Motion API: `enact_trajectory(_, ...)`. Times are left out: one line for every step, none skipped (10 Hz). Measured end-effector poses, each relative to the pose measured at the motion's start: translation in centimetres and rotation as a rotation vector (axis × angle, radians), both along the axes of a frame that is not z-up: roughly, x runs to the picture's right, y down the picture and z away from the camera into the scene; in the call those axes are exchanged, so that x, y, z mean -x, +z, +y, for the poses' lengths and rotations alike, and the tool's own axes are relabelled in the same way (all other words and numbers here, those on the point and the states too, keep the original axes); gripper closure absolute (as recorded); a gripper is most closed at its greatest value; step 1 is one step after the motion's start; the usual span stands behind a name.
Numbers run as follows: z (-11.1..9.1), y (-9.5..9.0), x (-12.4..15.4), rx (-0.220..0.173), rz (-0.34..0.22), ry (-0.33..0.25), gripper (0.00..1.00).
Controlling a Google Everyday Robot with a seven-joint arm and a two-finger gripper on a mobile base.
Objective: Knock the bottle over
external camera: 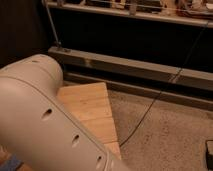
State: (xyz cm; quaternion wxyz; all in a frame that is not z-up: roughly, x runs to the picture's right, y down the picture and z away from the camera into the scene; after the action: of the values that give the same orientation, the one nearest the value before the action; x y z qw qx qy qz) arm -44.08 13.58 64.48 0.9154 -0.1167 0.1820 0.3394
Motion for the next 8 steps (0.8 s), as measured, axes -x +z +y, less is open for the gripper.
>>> enact_trajectory(0.6, 0.1, 0.6, 0.007, -0.003, -0.014, 1.00)
enact_trajectory(1.3, 0.3, 1.3, 0.016, -0.006, -0.031, 1.00)
enact_trajectory(1.8, 0.4, 1.8, 0.022, -0.008, -0.044, 1.00)
enact_trajectory(2.4, 0.5, 2.3, 0.028, -0.010, -0.057, 1.00)
enact_trajectory(2.3, 0.4, 2.3, 0.028, -0.011, -0.055, 1.00)
enact_trajectory(2.3, 0.5, 2.2, 0.028, -0.010, -0.055, 1.00)
enact_trajectory(2.3, 0.5, 2.1, 0.029, -0.009, -0.054, 1.00)
enact_trajectory(3.6, 0.2, 2.6, 0.059, -0.027, -0.065, 1.00)
